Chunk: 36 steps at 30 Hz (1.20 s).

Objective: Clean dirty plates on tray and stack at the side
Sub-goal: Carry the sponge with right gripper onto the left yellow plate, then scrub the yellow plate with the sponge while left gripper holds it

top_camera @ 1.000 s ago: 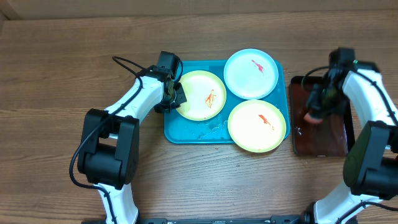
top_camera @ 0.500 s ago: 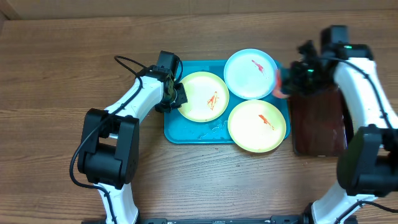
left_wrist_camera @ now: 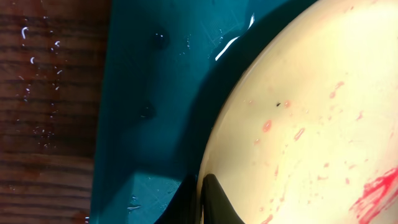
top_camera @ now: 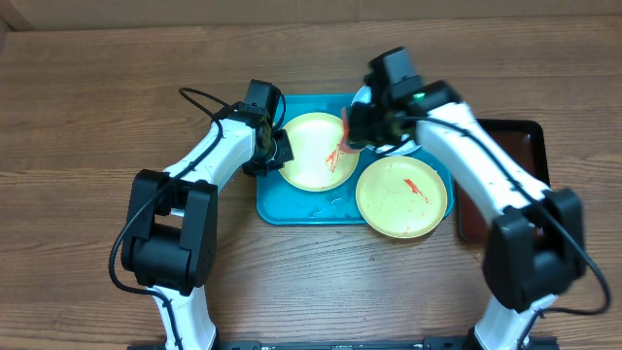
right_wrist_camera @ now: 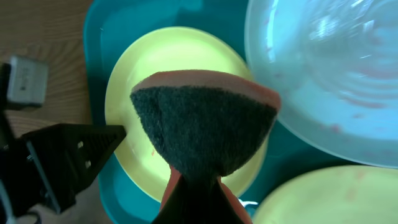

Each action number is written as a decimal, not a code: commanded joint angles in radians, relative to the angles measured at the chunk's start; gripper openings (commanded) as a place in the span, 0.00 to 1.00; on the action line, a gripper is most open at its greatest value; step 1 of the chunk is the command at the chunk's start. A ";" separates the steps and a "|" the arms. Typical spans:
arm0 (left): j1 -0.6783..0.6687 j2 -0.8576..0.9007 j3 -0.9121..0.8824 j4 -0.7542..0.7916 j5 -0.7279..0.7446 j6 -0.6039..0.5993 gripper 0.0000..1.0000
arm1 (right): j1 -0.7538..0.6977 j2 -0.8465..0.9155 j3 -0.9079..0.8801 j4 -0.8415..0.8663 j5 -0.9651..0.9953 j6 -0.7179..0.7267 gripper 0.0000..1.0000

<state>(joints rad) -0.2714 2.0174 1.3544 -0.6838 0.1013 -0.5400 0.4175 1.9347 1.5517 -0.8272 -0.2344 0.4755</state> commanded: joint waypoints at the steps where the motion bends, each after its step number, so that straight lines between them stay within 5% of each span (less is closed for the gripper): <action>1: 0.010 0.045 -0.013 -0.002 0.034 0.016 0.04 | 0.034 0.077 0.019 0.019 0.048 0.106 0.04; 13: 0.035 0.045 -0.013 0.006 0.084 0.020 0.04 | 0.081 0.216 0.019 0.042 0.087 0.210 0.04; 25: 0.035 0.045 -0.013 0.012 0.102 0.025 0.04 | 0.090 0.277 0.020 0.238 -0.172 0.127 0.04; 36: 0.035 0.045 -0.013 0.008 0.102 0.036 0.04 | 0.040 0.276 0.058 0.150 0.082 0.122 0.04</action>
<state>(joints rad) -0.2340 2.0274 1.3540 -0.6762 0.1940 -0.5369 0.4908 2.1876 1.5677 -0.6281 -0.2932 0.6174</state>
